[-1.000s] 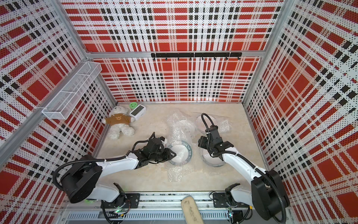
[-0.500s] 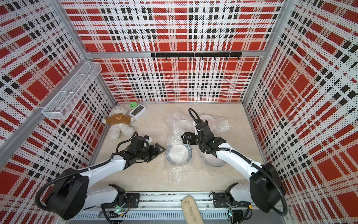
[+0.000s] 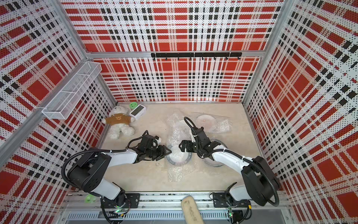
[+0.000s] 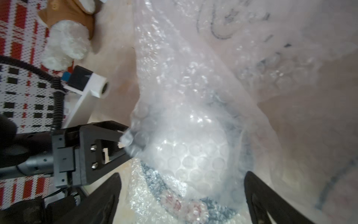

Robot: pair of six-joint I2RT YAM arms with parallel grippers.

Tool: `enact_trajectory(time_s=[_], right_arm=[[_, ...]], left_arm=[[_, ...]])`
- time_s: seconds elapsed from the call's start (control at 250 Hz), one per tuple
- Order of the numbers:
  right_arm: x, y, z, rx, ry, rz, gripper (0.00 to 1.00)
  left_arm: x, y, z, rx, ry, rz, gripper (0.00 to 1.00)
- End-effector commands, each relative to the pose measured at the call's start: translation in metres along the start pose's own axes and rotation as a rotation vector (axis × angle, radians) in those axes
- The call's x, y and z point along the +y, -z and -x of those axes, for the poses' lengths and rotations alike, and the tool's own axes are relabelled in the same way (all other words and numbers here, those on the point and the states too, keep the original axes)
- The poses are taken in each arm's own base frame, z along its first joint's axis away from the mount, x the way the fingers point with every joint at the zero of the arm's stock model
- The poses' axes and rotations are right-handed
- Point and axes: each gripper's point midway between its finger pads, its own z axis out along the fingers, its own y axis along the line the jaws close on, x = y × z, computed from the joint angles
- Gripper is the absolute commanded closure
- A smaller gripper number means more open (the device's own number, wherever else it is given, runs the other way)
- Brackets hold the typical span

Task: Unpack dinner plates from bubble wrap
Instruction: Unwrap the bubble wrap.

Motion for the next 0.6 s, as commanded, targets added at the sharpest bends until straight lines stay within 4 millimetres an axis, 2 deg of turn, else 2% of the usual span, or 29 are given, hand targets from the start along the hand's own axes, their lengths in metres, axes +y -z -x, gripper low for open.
enact_trajectory(time_s=[0.0, 0.144, 0.372, 0.564, 0.6], right_arm=[[-0.025, 0.014, 0.013, -0.068, -0.012, -0.168, 0.00], [-0.029, 0.038, 0.029, -0.145, 0.018, -0.229, 0.00], [-0.023, 0.052, 0.038, -0.186, 0.040, -0.228, 0.00], [-0.019, 0.063, 0.049, -0.210, 0.081, -0.248, 0.00], [-0.018, 0.064, 0.051, -0.213, 0.090, -0.248, 0.00]], left_arm=[[0.013, -0.007, -0.005, 0.014, 0.026, 0.043, 0.43], [0.016, -0.009, -0.005, 0.017, 0.028, 0.050, 0.52], [0.020, -0.012, -0.003, 0.015, 0.044, 0.045, 0.78], [0.006, -0.001, 0.001, -0.009, 0.045, -0.008, 0.99], [0.002, 0.003, 0.002, -0.016, 0.044, -0.022, 1.00]])
